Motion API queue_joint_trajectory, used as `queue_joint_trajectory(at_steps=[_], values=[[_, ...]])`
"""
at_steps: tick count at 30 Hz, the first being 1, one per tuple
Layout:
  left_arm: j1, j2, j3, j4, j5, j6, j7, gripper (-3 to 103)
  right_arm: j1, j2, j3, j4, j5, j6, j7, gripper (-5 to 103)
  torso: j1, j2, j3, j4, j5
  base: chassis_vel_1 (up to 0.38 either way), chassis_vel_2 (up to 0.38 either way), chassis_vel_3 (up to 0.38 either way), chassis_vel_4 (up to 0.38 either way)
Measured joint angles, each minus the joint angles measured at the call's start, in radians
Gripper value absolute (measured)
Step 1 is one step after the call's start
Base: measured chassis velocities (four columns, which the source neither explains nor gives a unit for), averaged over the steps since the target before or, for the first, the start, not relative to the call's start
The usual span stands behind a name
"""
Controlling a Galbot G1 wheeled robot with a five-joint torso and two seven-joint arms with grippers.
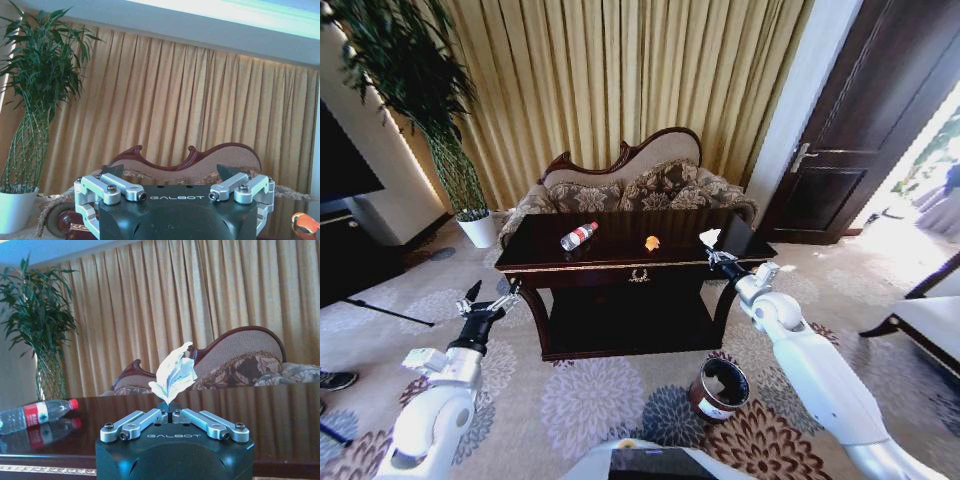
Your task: Move to the front of the table and place the trash on the table into the trash bin.
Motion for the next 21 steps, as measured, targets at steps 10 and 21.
queue_joint_trajectory(at_steps=[10, 21], values=[[0.001, -0.004, 0.008, -0.001, 0.007, 0.000, 0.000, 100, -0.111, 0.025, 0.052, -0.043, -0.077, 0.045, -0.051, 0, 0.000, 0.000, 0.000, 0.0000, 0.0000, 0.000, 0.000, 0.000, 0.000], [-0.003, -0.007, 0.024, -0.001, 0.014, -0.001, -0.001, 100, -0.190, 0.083, 0.079, -0.181, -0.185, 0.096, -0.101, 0, 0.000, 0.000, 0.000, 0.0000, 0.0001, 0.000, 0.000, 0.000, 0.000]])
